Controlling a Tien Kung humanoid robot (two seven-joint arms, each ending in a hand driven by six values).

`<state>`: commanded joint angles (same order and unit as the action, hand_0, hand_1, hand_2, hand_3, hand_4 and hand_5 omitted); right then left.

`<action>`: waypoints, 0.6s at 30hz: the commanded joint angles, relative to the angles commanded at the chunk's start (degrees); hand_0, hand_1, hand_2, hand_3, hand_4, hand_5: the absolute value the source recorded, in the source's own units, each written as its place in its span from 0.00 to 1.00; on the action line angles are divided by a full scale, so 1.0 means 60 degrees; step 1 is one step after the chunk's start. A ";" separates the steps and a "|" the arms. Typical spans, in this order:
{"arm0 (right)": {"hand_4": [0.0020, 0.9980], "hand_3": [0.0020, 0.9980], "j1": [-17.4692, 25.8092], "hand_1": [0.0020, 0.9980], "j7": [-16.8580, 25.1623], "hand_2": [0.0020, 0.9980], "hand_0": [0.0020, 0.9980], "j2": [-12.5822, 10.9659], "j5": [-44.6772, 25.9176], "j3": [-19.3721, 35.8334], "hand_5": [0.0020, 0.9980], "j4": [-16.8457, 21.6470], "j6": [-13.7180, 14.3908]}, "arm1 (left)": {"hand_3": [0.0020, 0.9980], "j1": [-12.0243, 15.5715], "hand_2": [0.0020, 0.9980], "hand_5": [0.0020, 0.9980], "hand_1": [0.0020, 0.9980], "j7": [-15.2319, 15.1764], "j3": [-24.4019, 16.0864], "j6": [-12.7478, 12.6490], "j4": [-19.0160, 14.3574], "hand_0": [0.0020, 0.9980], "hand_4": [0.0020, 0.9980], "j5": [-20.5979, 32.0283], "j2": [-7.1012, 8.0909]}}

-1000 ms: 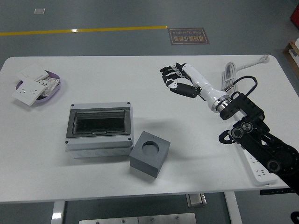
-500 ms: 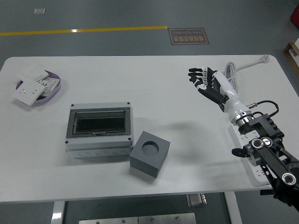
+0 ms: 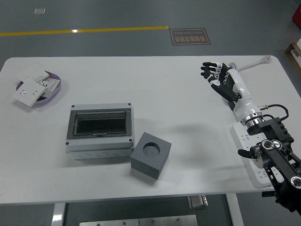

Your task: Pick up the cylinder from the cube,place it in the box,flap close box

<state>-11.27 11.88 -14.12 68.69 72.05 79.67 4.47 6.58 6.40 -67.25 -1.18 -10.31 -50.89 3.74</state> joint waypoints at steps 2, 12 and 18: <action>0.67 0.68 0.0009 0.69 -0.0003 0.71 0.76 -0.0009 0.0021 0.0039 0.42 0.0014 0.0003 | 0.95 0.0004 0.86 0.00 0.85 0.0002 0.0002 0.0000 0.0000 0.92 0.00 -0.0001 -0.0004; 0.69 0.68 0.0021 0.70 -0.0020 0.71 0.76 -0.0035 0.0160 0.0133 0.42 0.0162 -0.0016 | 0.95 0.0006 0.86 0.00 0.85 0.0005 -0.0012 -0.0001 0.0000 0.92 0.00 -0.0018 -0.0004; 0.71 0.68 0.0011 0.70 -0.0060 0.71 0.76 -0.0073 0.0328 0.0147 0.42 0.0300 0.0027 | 0.95 0.0013 0.86 0.00 0.85 0.0019 -0.0048 -0.0007 0.0000 0.92 0.00 -0.0053 0.0006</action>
<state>-11.21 11.52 -14.56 70.65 72.93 81.47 4.63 6.66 6.52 -67.54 -1.22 -10.31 -51.20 3.78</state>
